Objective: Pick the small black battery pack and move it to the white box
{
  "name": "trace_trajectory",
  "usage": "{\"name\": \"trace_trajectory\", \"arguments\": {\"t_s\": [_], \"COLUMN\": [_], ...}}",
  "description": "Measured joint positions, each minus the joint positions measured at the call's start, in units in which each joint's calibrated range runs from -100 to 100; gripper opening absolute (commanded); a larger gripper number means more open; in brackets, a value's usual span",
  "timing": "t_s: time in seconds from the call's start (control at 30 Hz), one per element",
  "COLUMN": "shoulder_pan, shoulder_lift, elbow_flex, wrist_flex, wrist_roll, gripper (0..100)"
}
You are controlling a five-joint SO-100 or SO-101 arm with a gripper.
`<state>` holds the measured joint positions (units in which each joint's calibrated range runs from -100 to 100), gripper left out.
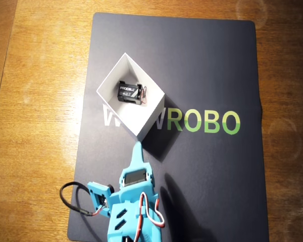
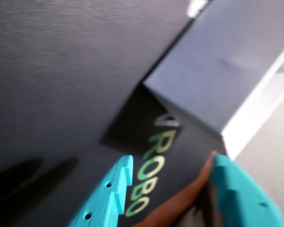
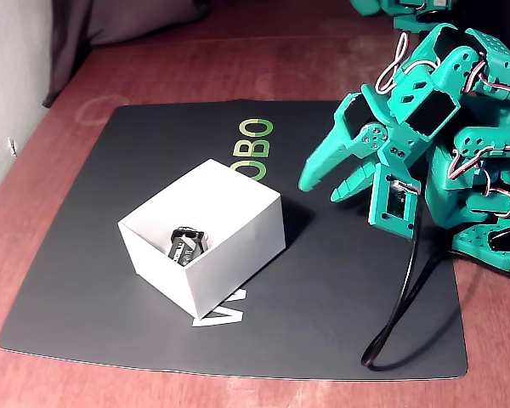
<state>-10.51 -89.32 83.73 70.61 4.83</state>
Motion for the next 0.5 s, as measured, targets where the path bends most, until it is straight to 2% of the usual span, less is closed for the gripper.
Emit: {"name": "trace_trajectory", "arguments": {"t_s": [0.5], "shoulder_pan": [0.0], "shoulder_lift": [-5.34], "elbow_flex": [3.18], "wrist_flex": [1.48], "wrist_roll": [0.0], "gripper": [7]}}
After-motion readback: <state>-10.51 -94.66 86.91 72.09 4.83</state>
